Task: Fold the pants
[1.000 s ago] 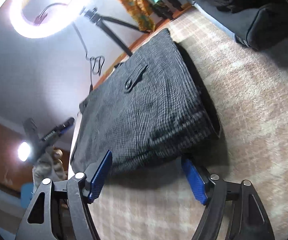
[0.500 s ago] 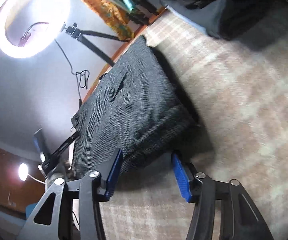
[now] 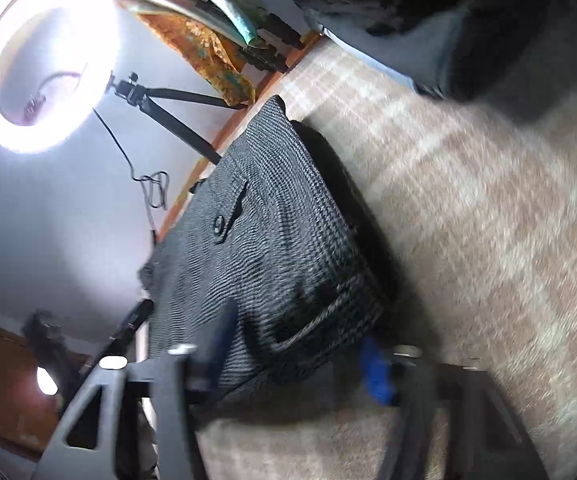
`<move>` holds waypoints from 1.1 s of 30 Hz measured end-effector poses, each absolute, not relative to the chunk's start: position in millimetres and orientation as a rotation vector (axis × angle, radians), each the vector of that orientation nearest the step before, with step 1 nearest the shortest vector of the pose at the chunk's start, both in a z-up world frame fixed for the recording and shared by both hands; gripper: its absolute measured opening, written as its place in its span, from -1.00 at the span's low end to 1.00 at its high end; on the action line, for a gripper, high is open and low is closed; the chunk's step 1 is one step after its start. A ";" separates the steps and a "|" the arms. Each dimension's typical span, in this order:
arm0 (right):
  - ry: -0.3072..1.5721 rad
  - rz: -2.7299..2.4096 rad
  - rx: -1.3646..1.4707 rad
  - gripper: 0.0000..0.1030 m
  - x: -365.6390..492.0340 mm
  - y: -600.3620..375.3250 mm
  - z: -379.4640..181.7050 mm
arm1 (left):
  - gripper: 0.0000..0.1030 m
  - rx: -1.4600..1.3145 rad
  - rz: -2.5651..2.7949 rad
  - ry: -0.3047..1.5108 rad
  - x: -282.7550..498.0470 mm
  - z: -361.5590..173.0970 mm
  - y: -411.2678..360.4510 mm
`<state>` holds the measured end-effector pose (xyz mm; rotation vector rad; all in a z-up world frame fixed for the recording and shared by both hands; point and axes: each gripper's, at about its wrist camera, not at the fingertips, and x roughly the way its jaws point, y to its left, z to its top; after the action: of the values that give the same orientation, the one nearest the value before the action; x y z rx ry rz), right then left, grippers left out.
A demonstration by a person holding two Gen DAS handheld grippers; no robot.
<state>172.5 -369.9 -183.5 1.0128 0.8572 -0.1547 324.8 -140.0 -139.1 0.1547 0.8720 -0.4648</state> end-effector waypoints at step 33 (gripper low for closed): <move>0.822 -0.161 0.386 -0.52 208.5 -293.6 -76.8 | -0.18 0.167 -0.497 0.877 263.0 -161.5 -118.8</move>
<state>208.5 -293.6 -76.8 0.3862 0.8216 -0.1613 263.0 -118.8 -161.5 0.1673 0.8768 -0.4966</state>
